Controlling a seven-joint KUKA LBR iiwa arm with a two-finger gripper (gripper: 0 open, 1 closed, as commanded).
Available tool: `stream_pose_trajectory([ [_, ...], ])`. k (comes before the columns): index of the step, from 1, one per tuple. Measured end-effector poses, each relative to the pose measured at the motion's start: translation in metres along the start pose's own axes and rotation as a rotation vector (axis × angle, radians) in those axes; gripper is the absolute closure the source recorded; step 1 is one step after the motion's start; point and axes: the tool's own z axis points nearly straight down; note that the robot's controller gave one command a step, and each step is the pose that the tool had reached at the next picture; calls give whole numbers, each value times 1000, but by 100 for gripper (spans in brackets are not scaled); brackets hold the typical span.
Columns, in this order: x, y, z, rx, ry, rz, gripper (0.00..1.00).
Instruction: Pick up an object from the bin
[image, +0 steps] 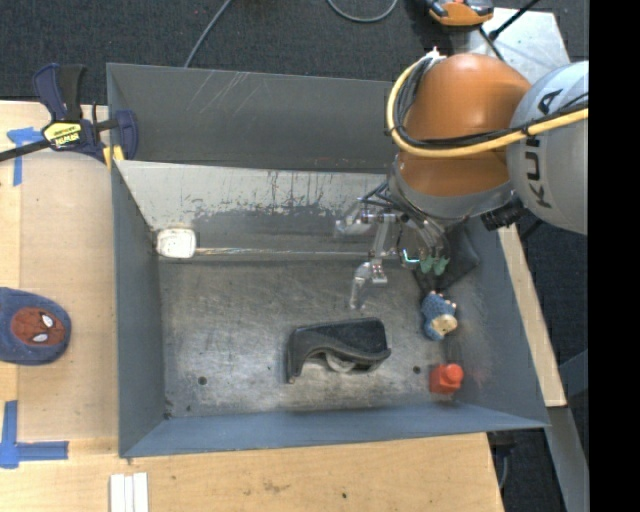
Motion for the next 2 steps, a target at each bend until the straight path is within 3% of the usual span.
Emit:
stream_pose_trajectory([
  [1, 64, 2, 75, 0, 5, -96, 0],
  [2, 38, -3, 96, -1, -2, 68, 0],
])
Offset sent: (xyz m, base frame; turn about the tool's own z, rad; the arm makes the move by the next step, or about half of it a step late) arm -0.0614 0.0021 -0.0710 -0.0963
